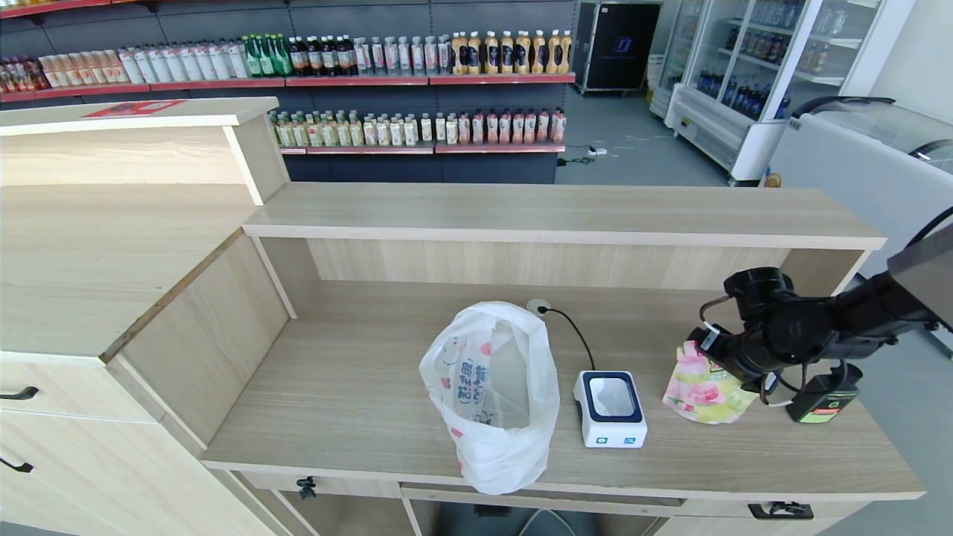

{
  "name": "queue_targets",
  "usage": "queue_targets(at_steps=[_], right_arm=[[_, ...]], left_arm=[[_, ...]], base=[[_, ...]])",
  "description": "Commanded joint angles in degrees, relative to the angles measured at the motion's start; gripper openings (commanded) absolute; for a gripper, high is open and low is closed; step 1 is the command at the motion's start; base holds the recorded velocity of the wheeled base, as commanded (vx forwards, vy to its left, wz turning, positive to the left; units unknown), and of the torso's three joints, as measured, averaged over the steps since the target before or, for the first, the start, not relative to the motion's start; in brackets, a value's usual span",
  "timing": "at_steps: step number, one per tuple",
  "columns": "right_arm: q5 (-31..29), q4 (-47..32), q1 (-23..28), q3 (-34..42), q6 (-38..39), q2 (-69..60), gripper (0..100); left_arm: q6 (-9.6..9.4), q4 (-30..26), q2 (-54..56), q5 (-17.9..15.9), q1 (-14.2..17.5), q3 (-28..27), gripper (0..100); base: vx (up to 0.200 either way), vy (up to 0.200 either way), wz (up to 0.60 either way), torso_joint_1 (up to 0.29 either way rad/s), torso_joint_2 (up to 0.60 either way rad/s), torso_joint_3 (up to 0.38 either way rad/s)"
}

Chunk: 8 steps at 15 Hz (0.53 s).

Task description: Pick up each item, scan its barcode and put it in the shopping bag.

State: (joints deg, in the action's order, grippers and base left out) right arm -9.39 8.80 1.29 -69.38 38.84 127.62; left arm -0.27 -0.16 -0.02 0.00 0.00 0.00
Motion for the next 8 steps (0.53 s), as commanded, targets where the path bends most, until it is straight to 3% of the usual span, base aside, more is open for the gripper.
queue_targets(at_steps=[1, 5, 6, 8], right_arm=[[0.1, 1.7, 0.0, 1.8, -1.4, 2.6, 100], [0.2, 12.7, -0.4, 7.8, -5.5, 2.4, 100], [0.3, 14.5, -0.4, 8.9, -6.7, 2.2, 0], [0.2, 15.9, -0.1, 11.6, -14.1, 1.9, 0]], left_arm=[[0.00, 0.0, 0.0, 0.0, 0.0, 0.0, 100], [0.00, 0.0, 0.0, 0.0, 0.0, 0.0, 100], [0.00, 0.0, 0.0, 0.0, 0.0, 0.0, 100], [0.00, 0.0, 0.0, 0.0, 0.0, 0.0, 100]], base=[[0.000, 0.000, 0.00, 0.000, 0.00, 0.000], [0.000, 0.000, 0.00, 0.000, 0.00, 0.000], [0.000, 0.000, 0.00, 0.000, 0.00, 0.000], [0.000, 0.000, 0.00, 0.000, 0.00, 0.000]])
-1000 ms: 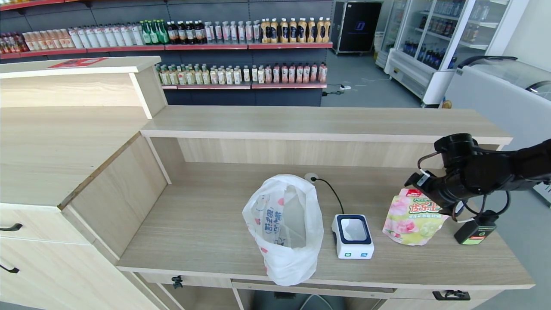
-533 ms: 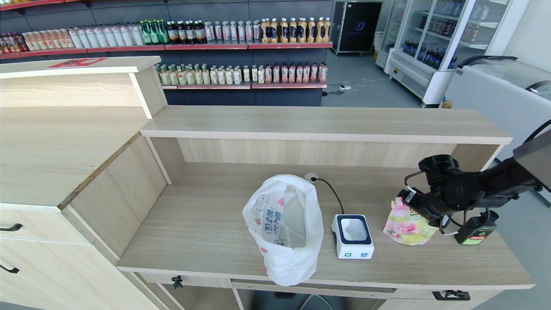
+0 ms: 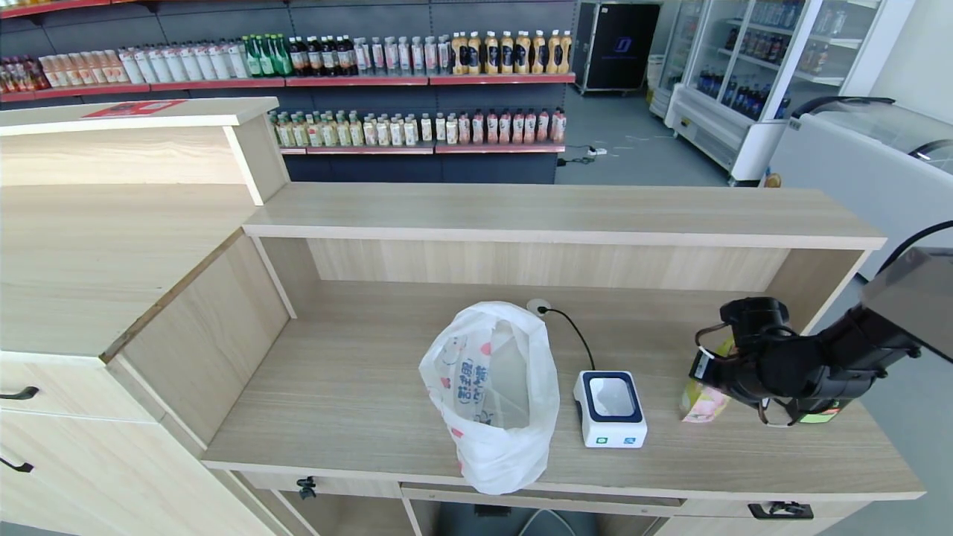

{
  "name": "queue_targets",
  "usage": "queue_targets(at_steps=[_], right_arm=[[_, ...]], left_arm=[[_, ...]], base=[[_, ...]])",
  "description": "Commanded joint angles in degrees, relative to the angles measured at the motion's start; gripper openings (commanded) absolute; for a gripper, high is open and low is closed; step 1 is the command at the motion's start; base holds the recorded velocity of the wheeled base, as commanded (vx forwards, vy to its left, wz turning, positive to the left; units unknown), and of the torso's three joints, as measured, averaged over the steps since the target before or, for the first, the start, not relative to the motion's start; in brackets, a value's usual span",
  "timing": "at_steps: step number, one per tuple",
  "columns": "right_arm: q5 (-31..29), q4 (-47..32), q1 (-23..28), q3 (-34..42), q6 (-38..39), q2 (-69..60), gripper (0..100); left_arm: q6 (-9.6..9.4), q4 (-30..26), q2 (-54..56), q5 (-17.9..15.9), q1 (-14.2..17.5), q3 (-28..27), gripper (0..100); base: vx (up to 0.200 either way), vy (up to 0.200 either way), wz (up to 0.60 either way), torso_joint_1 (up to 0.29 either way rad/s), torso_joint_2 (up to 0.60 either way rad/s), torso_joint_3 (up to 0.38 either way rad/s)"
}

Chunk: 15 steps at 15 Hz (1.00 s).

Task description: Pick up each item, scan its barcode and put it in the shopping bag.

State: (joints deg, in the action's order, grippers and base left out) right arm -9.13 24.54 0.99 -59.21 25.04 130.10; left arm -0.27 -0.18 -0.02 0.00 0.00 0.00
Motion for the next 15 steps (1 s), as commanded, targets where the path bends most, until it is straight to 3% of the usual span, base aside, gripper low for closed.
queue_targets(at_steps=[1, 5, 7, 9, 11, 12, 13, 15], right_arm=[[-0.1, 0.6, 0.2, 3.9, -5.6, -0.8, 0], [-0.2, 2.4, 0.7, 5.3, -13.6, -1.0, 0], [0.0, 7.0, 0.7, 6.3, -15.3, -2.6, 0], [3.2, 9.2, 0.7, 6.7, -17.5, -8.2, 0], [15.3, 5.1, 1.2, 6.2, -18.0, -18.3, 0], [20.8, -0.5, 1.3, 5.0, -18.2, -24.0, 0], [33.6, -11.0, 1.6, 2.7, -18.2, -33.9, 0], [48.3, -23.0, 2.7, -0.7, -18.3, -43.8, 0]], left_arm=[[0.00, 0.0, 0.0, 0.0, 0.0, 0.0, 100], [0.00, 0.0, 0.0, 0.0, 0.0, 0.0, 100], [0.00, 0.0, 0.0, 0.0, 0.0, 0.0, 100], [0.00, 0.0, 0.0, 0.0, 0.0, 0.0, 100], [0.00, 0.0, 0.0, 0.0, 0.0, 0.0, 100], [0.00, 0.0, 0.0, 0.0, 0.0, 0.0, 100], [0.00, 0.0, 0.0, 0.0, 0.0, 0.0, 100], [0.00, 0.0, 0.0, 0.0, 0.0, 0.0, 100]], base=[[0.000, 0.000, 0.00, 0.000, 0.00, 0.000], [0.000, 0.000, 0.00, 0.000, 0.00, 0.000], [0.000, 0.000, 0.00, 0.000, 0.00, 0.000], [0.000, 0.000, 0.00, 0.000, 0.00, 0.000], [0.000, 0.000, 0.00, 0.000, 0.00, 0.000], [0.000, 0.000, 0.00, 0.000, 0.00, 0.000], [0.000, 0.000, 0.00, 0.000, 0.00, 0.000], [0.000, 0.000, 0.00, 0.000, 0.00, 0.000]])
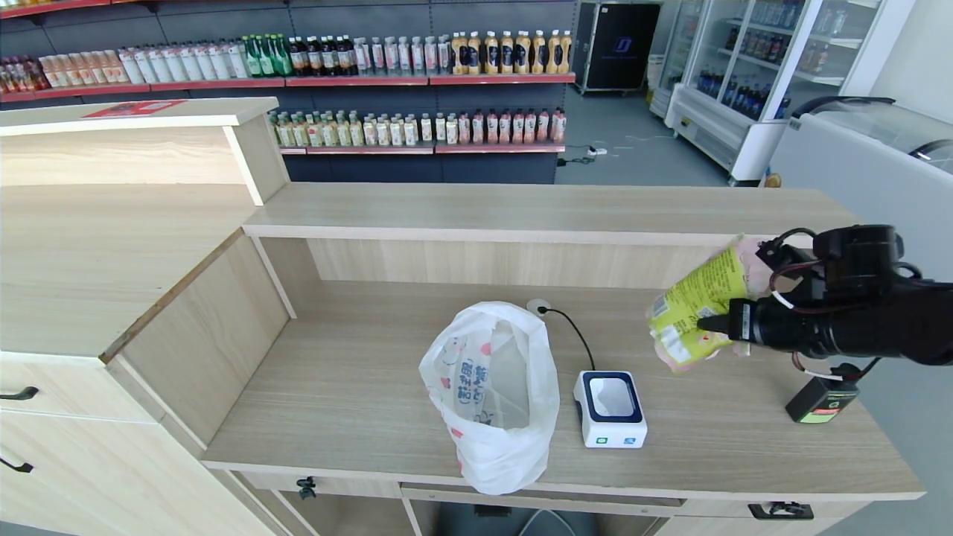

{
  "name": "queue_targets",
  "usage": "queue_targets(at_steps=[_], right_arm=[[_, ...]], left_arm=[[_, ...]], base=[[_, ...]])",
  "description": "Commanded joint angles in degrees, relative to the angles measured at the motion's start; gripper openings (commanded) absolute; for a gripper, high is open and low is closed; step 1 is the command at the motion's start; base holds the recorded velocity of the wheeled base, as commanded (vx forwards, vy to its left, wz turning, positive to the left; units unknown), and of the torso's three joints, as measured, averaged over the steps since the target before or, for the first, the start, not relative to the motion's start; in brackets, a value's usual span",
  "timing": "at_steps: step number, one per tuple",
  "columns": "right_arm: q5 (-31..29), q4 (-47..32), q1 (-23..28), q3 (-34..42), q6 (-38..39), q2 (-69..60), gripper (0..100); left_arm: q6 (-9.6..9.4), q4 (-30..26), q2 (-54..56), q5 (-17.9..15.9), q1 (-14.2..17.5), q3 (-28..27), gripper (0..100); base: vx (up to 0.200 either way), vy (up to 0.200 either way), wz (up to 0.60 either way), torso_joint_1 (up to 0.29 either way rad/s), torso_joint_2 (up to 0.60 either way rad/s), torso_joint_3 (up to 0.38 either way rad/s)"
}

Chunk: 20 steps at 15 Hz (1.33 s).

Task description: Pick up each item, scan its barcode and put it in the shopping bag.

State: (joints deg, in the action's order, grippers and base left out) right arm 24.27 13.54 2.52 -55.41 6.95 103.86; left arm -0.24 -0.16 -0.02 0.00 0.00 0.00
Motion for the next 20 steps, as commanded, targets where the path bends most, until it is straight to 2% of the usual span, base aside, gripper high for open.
queue_targets(at_steps=[1, 3, 5, 6, 9, 12, 13, 14, 15, 17, 20], right_arm=[[19.6, -15.5, 1.5, -5.8, -0.2, -19.8, 0], [28.6, -17.1, 1.5, -6.5, -0.2, -21.7, 0], [40.2, -17.2, 1.5, -7.8, 0.1, -22.1, 0], [43.1, -17.2, 1.4, -8.6, 0.2, -22.2, 0], [44.1, -17.2, -2.2, -8.1, 0.2, -24.4, 0], [45.7, -17.2, -6.8, -3.8, -0.4, -31.2, 0], [45.6, -17.2, -10.4, -1.3, -0.4, -35.9, 0], [45.5, -17.2, -11.9, -0.4, -0.7, -37.6, 0], [45.5, -17.2, -13.7, 1.5, -4.1, -39.4, 0], [45.6, -17.6, -13.9, 6.2, -12.9, -40.2, 0], [46.2, -22.0, -14.1, 7.1, -14.2, -41.1, 0]], left_arm=[[-0.02, 0.0, 0.0, 0.0, 0.0, 0.0, 100], [-0.02, 0.0, 0.0, 0.0, 0.0, 0.0, 100], [-0.02, 0.0, 0.0, 0.0, 0.0, 0.0, 100], [-0.02, 0.0, 0.0, 0.0, 0.0, 0.0, 100], [-0.02, 0.0, 0.0, 0.0, 0.0, 0.0, 100], [-0.02, 0.0, 0.0, 0.0, 0.0, 0.0, 100], [-0.02, 0.0, 0.0, 0.0, 0.0, 0.0, 100], [-0.02, 0.0, 0.0, 0.0, 0.0, 0.0, 100], [-0.02, 0.0, 0.0, 0.0, 0.0, 0.0, 100], [-0.02, 0.0, 0.0, 0.0, 0.0, 0.0, 100], [-0.02, 0.0, 0.0, 0.0, 0.0, 0.0, 100]], base=[[0.000, 0.000, 0.00, 0.000, 0.00, 0.000], [0.000, 0.000, 0.00, 0.000, 0.00, 0.000], [0.000, 0.000, 0.00, 0.000, 0.00, 0.000], [0.000, 0.000, 0.00, 0.000, 0.00, 0.000], [0.000, 0.000, 0.00, 0.000, 0.00, 0.000], [0.000, 0.000, 0.00, 0.000, 0.00, 0.000], [0.000, 0.000, 0.00, 0.000, 0.00, 0.000], [0.000, 0.000, 0.00, 0.000, 0.00, 0.000], [0.000, 0.000, 0.00, 0.000, 0.00, 0.000], [0.000, 0.000, 0.00, 0.000, 0.00, 0.000], [0.000, 0.000, 0.00, 0.000, 0.00, 0.000]])
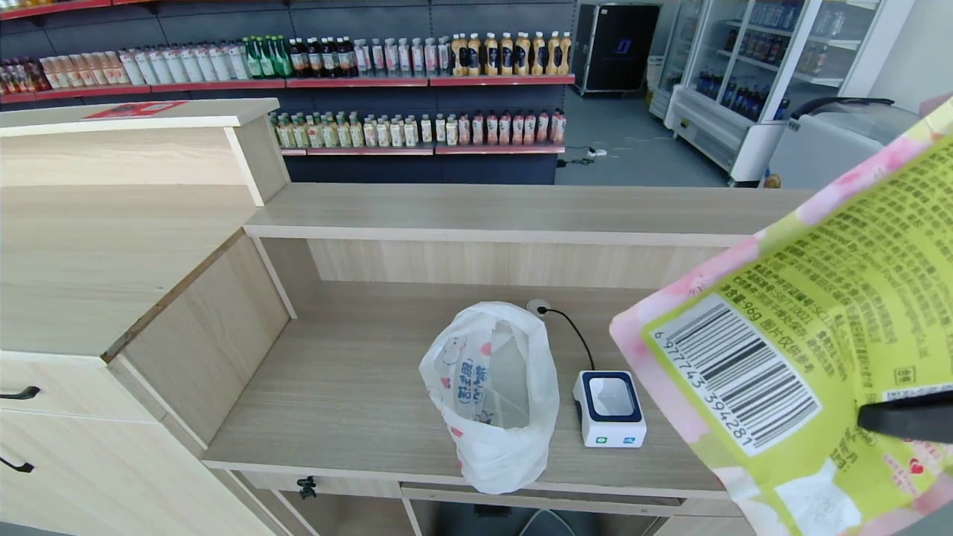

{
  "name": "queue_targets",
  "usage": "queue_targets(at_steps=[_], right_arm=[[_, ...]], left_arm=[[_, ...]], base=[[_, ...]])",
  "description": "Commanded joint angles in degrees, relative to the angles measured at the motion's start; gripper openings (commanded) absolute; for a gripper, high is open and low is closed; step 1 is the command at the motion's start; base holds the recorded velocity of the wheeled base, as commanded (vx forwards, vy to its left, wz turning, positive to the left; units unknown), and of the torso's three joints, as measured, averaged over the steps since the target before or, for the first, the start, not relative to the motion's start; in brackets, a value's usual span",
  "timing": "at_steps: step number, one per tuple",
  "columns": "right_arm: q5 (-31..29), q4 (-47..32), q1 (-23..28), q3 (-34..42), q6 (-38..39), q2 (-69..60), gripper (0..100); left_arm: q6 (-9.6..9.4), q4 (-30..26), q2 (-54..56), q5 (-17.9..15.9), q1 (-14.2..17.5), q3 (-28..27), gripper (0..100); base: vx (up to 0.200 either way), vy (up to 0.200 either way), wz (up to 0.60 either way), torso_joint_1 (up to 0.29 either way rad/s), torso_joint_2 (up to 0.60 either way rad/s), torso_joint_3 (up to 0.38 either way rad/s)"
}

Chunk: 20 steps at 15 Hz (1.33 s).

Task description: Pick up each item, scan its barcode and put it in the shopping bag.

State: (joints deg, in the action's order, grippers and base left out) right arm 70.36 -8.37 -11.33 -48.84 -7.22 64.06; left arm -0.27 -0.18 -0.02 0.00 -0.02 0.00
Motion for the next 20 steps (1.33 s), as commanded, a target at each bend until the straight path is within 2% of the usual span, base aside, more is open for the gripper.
queue_targets(at_steps=[1, 5, 12, 16, 20], right_arm=[[2.4, -0.6, -0.5, 1.2, -1.0, -1.3, 0], [3.6, -0.8, -0.1, 3.0, -7.3, 0.6, 0], [6.9, -1.3, 1.4, 3.6, -6.8, 3.0, 0], [9.2, -0.8, 5.3, 3.7, -12.4, 7.6, 0], [10.5, 0.1, 6.1, 3.6, -14.2, 9.4, 0]], left_arm=[[0.00, 0.0, 0.0, 0.0, 0.0, 0.0, 100], [0.00, 0.0, 0.0, 0.0, 0.0, 0.0, 100], [0.00, 0.0, 0.0, 0.0, 0.0, 0.0, 100], [0.00, 0.0, 0.0, 0.0, 0.0, 0.0, 100], [0.00, 0.0, 0.0, 0.0, 0.0, 0.0, 100]], base=[[0.000, 0.000, 0.00, 0.000, 0.00, 0.000], [0.000, 0.000, 0.00, 0.000, 0.00, 0.000], [0.000, 0.000, 0.00, 0.000, 0.00, 0.000], [0.000, 0.000, 0.00, 0.000, 0.00, 0.000], [0.000, 0.000, 0.00, 0.000, 0.00, 0.000]])
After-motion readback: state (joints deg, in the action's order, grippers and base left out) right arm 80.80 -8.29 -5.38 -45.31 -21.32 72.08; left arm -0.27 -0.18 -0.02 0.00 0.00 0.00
